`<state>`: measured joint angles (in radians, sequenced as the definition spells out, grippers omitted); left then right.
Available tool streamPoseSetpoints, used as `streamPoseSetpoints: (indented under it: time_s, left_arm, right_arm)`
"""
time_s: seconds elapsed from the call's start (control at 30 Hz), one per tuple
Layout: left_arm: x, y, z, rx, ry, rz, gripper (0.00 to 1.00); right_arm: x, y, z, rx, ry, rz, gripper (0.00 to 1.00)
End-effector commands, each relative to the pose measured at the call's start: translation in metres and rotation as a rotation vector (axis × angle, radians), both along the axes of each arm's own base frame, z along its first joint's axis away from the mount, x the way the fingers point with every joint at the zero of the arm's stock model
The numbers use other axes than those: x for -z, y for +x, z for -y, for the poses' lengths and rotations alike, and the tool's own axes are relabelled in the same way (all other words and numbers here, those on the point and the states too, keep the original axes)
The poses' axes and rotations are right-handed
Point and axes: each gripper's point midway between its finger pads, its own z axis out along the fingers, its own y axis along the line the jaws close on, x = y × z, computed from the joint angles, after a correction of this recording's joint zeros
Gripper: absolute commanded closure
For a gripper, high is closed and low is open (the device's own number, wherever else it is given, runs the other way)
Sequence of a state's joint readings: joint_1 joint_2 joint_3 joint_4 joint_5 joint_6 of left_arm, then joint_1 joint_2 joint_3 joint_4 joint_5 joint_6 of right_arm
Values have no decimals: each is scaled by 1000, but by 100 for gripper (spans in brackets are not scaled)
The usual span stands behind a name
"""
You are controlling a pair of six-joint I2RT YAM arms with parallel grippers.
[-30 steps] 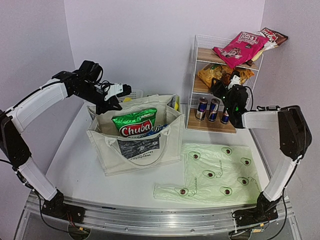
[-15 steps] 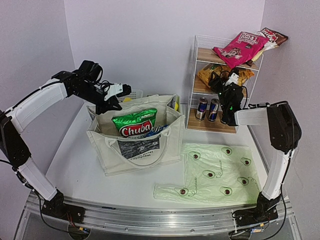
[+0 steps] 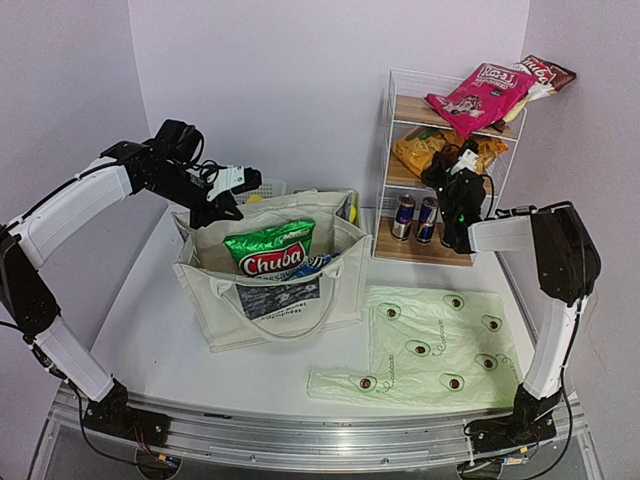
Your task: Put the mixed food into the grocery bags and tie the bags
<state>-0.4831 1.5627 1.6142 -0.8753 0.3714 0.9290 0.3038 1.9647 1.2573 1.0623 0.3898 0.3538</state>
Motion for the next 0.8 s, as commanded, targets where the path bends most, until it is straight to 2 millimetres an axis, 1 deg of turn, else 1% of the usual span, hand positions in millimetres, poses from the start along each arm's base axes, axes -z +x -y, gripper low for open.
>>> streamPoseSetpoints:
  time_s: [0.0, 0.2, 0.3, 0.47, 0.57, 0.67, 0.77]
  left_arm:
    - [-24, -8, -5, 10, -25, 61, 100]
    - [-25, -9, -5, 11, -29, 66, 100]
    - [-25, -8, -4, 13, -32, 66, 100]
    - [-26, -7, -2, 17, -41, 65, 100]
    - [-27, -8, -2, 17, -42, 66, 100]
    - [-27, -8, -3, 16, -43, 69, 100]
    - [-27, -7, -2, 17, -45, 72, 100]
  right_arm:
    - [-30, -15, 0, -52, 34, 74, 100]
    - [-51, -42, -9, -122, 49, 34, 100]
    - [-49, -53, -17, -143, 61, -5, 100]
    - [-46, -69, -21, -166, 111, -56, 100]
    - [-44, -82, -27, -177, 91, -99, 100]
    - [-45, -96, -27, -188, 117, -112, 100]
    - [-46, -105, -27, -216, 175, -118, 100]
